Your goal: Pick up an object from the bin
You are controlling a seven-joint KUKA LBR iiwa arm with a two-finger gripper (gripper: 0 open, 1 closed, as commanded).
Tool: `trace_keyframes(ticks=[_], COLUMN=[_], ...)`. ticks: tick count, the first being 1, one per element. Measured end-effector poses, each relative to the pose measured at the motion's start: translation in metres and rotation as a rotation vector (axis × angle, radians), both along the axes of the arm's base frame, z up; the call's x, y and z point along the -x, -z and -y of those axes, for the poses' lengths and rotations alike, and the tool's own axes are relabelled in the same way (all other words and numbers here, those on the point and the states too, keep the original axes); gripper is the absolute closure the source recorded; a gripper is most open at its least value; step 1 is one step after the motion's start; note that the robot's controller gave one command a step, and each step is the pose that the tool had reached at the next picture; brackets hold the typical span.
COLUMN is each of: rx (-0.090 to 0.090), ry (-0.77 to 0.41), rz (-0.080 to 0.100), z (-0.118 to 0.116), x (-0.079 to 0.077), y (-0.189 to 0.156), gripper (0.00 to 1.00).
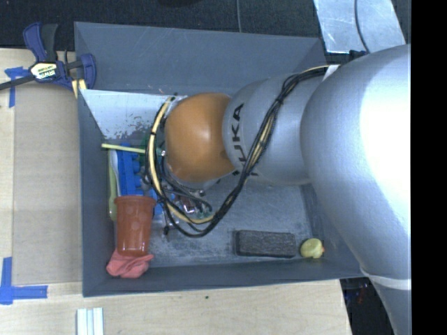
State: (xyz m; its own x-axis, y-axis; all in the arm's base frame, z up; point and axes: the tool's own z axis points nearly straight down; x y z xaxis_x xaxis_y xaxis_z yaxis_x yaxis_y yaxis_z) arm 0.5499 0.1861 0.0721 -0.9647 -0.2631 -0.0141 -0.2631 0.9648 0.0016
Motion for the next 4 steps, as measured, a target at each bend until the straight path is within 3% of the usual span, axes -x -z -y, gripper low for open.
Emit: trace_keyframes(ticks=[1,2,3,4], rx=[0.006,0.006,0.003,0.003], ry=[0.095,0.095,0.058,0.062], rz=[-0.005,-0.005,-0.005,0.004], z=[-0.025,-0.025,-0.028,-0.016], x=[-0.001,-0.001,0.001,0.006], y=[-0.016,-0.016,-0.073,-0.135], gripper=[1.0,1.0,1.0,1.0])
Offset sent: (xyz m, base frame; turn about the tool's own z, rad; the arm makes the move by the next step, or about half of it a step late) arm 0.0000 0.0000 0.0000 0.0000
